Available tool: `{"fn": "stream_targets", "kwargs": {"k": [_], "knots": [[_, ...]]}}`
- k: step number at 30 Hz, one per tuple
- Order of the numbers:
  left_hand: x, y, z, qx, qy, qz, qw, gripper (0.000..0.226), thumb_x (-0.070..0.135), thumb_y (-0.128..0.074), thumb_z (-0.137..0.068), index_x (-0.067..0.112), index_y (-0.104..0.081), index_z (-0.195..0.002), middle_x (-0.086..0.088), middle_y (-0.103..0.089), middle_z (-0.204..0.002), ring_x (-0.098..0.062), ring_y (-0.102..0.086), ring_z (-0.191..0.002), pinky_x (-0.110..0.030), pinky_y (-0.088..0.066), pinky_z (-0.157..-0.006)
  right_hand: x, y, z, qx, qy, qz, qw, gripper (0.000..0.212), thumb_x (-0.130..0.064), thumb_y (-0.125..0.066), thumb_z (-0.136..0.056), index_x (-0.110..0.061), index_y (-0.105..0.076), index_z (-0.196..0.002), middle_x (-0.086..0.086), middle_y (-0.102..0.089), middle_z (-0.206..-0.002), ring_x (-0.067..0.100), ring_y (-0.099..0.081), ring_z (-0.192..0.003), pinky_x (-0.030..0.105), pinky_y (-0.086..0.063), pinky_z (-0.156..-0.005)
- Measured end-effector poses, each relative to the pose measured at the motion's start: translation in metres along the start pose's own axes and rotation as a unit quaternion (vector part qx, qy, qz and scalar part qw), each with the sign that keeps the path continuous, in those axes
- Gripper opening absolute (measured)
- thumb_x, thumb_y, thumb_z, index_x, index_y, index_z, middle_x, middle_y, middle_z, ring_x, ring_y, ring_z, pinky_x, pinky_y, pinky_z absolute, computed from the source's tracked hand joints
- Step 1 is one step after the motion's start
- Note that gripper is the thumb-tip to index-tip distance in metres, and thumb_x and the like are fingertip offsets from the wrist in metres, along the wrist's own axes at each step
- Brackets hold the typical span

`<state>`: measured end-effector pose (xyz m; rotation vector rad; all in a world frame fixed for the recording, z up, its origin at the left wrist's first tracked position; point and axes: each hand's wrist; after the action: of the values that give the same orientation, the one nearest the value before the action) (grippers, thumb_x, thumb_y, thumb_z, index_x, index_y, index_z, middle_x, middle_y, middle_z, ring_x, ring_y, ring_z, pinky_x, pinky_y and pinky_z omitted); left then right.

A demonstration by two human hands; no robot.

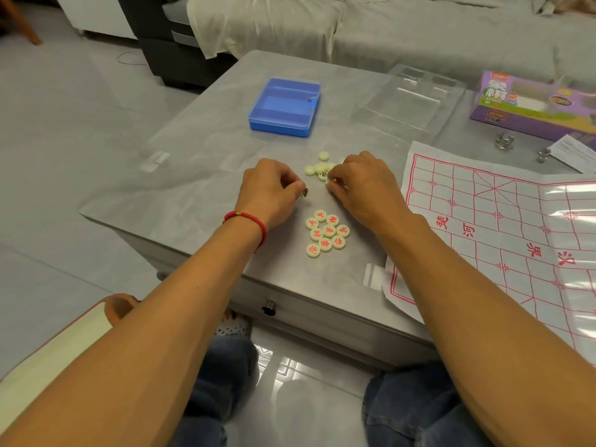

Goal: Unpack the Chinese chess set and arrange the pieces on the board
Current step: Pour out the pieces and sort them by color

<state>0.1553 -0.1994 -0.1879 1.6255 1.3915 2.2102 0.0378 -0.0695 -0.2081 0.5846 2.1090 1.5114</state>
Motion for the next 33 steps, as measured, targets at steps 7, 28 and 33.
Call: {"fn": "stream_targets", "kwargs": {"k": [7, 28, 33], "knots": [[0.006, 0.001, 0.002, -0.01, 0.006, 0.055, 0.998, 0.015, 0.024, -0.064, -0.095, 0.014, -0.074, -0.102, 0.0, -0.072, -0.089, -0.008, -0.063, -0.077, -0.022, -0.053, -0.073, 0.009, 0.031, -0.002, -0.044, -0.148, -0.263, 0.952, 0.023, -0.028, -0.057, -0.099, -0.017, -0.071, -0.114, -0.005, -0.069, -0.098, 0.007, -0.061, -0.083, 0.025, -0.051, -0.079], [0.032, -0.045, -0.014, 0.01, -0.062, -0.094, 0.994, 0.015, 0.023, -0.064, -0.095, 0.015, -0.075, -0.1, -0.006, -0.07, -0.098, -0.018, -0.061, -0.094, -0.027, -0.048, -0.08, 0.007, 0.032, 0.032, -0.145, 0.012, -0.132, 0.981, 0.017, -0.029, -0.068, -0.09, -0.022, -0.077, -0.102, -0.004, -0.074, -0.093, 0.01, -0.064, -0.078, 0.032, -0.057, -0.078], [0.036, -0.058, -0.019, 0.0, -0.063, -0.117, 0.991, 0.012, 0.024, -0.067, -0.092, 0.016, -0.076, -0.093, -0.007, -0.07, -0.094, -0.023, -0.062, -0.096, -0.03, -0.051, -0.08, 0.032, 0.038, 0.033, -0.052, -0.053, -0.118, 0.99, 0.014, -0.03, -0.066, -0.091, -0.024, -0.076, -0.1, -0.006, -0.071, -0.092, 0.011, -0.062, -0.079, 0.033, -0.055, -0.077]]}}
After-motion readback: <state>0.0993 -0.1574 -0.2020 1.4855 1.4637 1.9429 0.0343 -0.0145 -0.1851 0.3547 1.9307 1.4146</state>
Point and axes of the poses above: each hand's wrist, its own z-axis away from the middle knuckle, its own y-axis out of the back of the hand, x = y × z
